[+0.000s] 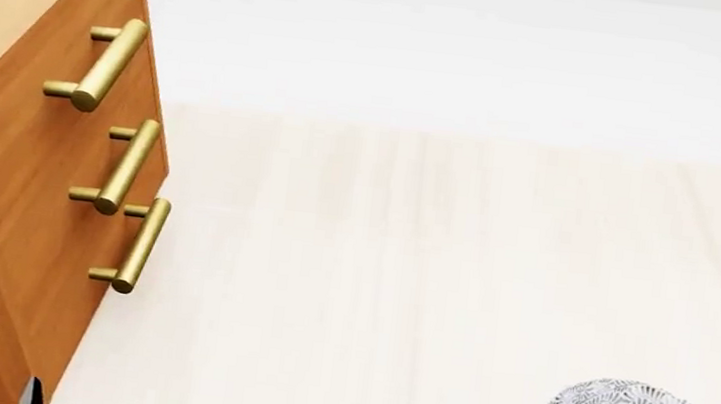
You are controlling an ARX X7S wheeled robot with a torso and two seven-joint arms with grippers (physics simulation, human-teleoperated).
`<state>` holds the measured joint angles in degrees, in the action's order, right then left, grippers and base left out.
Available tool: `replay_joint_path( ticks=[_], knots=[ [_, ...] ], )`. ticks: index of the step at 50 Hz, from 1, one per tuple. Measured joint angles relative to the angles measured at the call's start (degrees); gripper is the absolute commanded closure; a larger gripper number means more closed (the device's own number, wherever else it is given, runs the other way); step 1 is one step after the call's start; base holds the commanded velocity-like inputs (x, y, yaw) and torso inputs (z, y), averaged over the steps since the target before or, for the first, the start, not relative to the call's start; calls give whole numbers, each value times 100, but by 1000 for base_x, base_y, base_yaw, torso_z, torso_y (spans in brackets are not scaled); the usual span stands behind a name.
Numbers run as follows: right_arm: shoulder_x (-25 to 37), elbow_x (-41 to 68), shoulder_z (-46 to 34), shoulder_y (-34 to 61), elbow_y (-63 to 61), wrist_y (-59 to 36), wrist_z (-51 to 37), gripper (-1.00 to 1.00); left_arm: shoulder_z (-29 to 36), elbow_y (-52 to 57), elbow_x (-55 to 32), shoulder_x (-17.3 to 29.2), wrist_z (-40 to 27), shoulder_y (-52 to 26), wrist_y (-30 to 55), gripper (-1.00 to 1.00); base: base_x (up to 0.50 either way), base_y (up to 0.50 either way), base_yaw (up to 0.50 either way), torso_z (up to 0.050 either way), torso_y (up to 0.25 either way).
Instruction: Put the bowl on top of the cabinet.
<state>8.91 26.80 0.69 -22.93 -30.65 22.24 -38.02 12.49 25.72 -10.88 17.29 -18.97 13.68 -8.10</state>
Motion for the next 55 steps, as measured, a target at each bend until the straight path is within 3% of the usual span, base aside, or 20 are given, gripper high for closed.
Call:
replay_joint_path(
  ticks=[24,55],
  knots=[
    [-187,851,171,-233,438,1272,624,-100,29,-35,-37,33,-57,-45,7,-100,0,0,0,0,0],
    [468,2804,-90,117,853,693,871,-100,67,-61,-66,83,-118,-54,-27,-100,0,0,0,0,0]
  ],
)
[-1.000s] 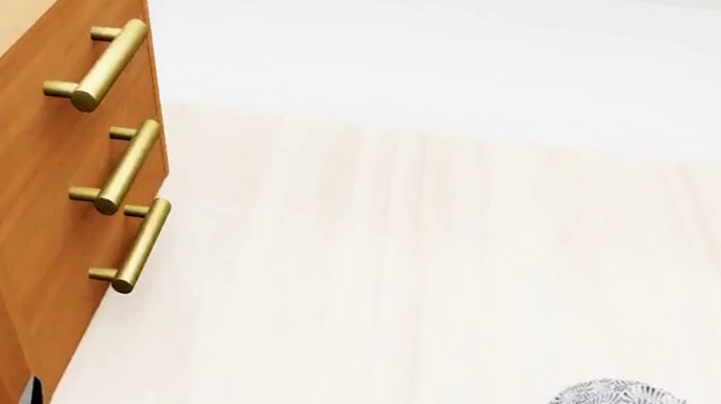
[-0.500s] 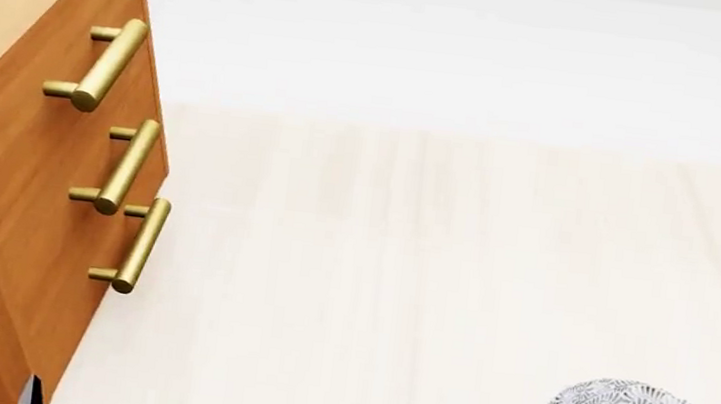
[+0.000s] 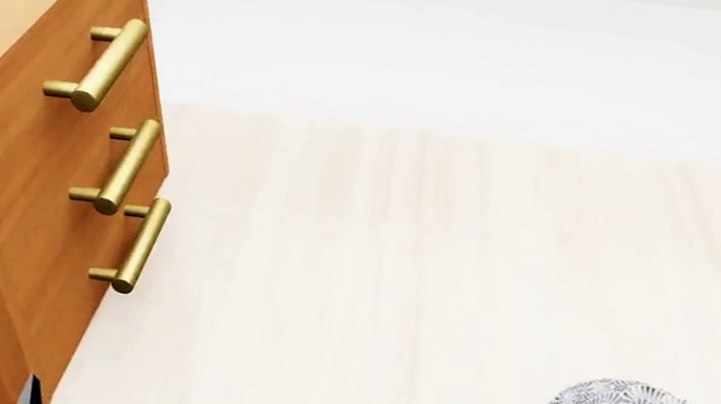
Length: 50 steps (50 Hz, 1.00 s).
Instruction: Put the bowl on top of the cabinet.
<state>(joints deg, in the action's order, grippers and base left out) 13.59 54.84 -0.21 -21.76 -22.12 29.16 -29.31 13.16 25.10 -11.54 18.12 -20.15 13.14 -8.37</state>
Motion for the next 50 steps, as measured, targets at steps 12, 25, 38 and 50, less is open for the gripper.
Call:
replay_joint_path(
  ticks=[12,25,38,50],
  knots=[
    [126,576,-34,108,166,-152,83,-100,17,-12,-15,17,-21,-12,-6,-100,0,0,0,0,0],
    [217,927,-65,247,343,-287,84,-100,40,-18,-22,34,-43,-23,-12,-100,0,0,0,0,0],
    [343,1173,-127,520,651,-499,95,-100,69,-39,-29,50,-59,-42,-18,-100,0,0,0,0,0],
    [456,1419,-189,854,1067,-735,135,-100,108,-80,-34,61,-63,-69,-21,-100,0,0,0,0,0]
  ],
)
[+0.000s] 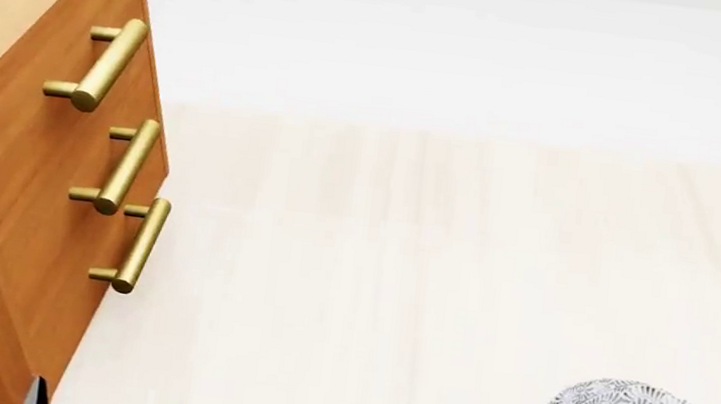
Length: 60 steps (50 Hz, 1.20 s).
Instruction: Put the bowl on top of the cabinet.
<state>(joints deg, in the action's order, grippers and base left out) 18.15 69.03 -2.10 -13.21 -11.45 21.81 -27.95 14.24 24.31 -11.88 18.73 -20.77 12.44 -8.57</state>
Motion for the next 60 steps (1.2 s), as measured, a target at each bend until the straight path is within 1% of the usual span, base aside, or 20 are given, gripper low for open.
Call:
replay_joint_path(
  ticks=[23,60],
  knots=[
    [137,292,-116,510,695,-356,107,-100,66,-54,-21,26,-10,-43,-4,-100,0,0,0,0,0],
    [271,459,-387,1111,1496,-866,191,-100,130,-82,-57,76,-47,-81,-26,-100,0,0,0,0,0]
  ],
)
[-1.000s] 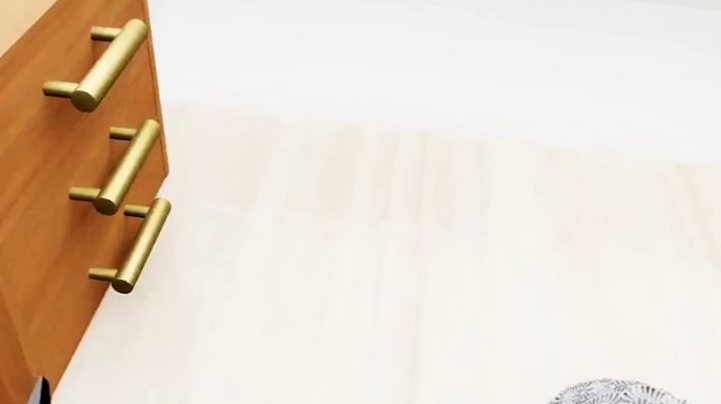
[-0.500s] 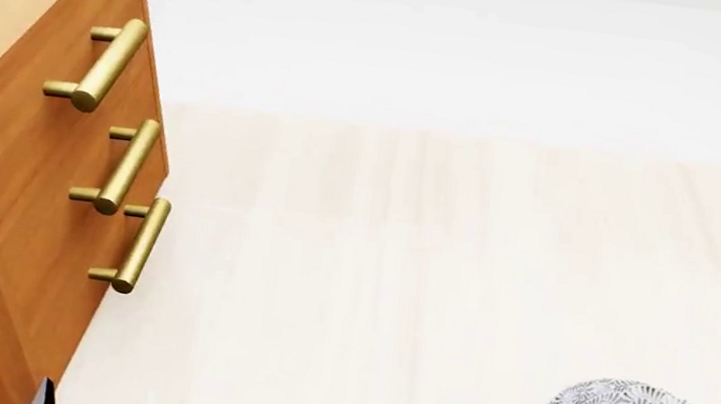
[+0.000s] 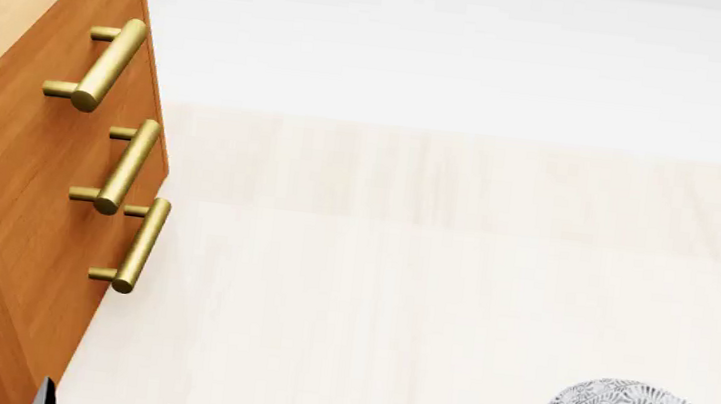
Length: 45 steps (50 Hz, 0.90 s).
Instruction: Put the bowl on top of the cabinet.
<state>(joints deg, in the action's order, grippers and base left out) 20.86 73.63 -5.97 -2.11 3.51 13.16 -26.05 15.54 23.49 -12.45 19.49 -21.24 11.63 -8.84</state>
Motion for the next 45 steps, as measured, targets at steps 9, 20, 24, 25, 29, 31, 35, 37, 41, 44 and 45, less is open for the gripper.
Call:
replay_joint_path(
  ticks=[9,20,24,25,29,31,35,37,41,44,45],
  knots=[
    [22,-28,-25,66,-1,-51,-3,100,17,-17,-9,8,-11,-18,2,-100,0,0,0,0,0],
    [26,-126,-114,50,25,4,-125,100,32,-36,-27,19,-23,-38,4,-100,0,0,0,0,0],
    [30,-369,-180,57,-8,57,-290,100,52,-58,-21,16,-24,-53,5,-100,0,0,0,0,0],
    [33,-435,-196,56,-32,71,-337,100,56,-66,-23,15,-22,-60,7,-100,0,0,0,0,0],
    [69,-716,-273,65,-215,95,-556,100,77,-103,-32,12,-12,-85,14,-100,0,0,0,0,4],
    [121,-876,-324,92,-381,54,-733,100,86,-114,-42,14,-7,-94,17,-100,0,0,0,0,0],
    [271,-1179,-431,196,-803,-110,-1129,100,106,-134,-60,17,9,-105,18,-100,0,0,0,0,0],
    [352,-1307,-480,268,-1015,-216,-1324,100,120,-149,-67,17,19,-113,17,-100,0,0,0,0,0],
    [506,-1505,-572,420,-1392,-440,-1667,100,139,-171,-85,20,33,-125,19,-100,0,0,0,0,0],
    [618,-1632,-630,514,-1658,-599,-1902,100,146,-183,-104,24,39,-132,19,-100,0,0,0,0,0],
    [654,-1670,-646,541,-1742,-649,-1975,100,148,-185,-110,25,40,-133,19,-100,0,0,0,0,0]
  ],
)
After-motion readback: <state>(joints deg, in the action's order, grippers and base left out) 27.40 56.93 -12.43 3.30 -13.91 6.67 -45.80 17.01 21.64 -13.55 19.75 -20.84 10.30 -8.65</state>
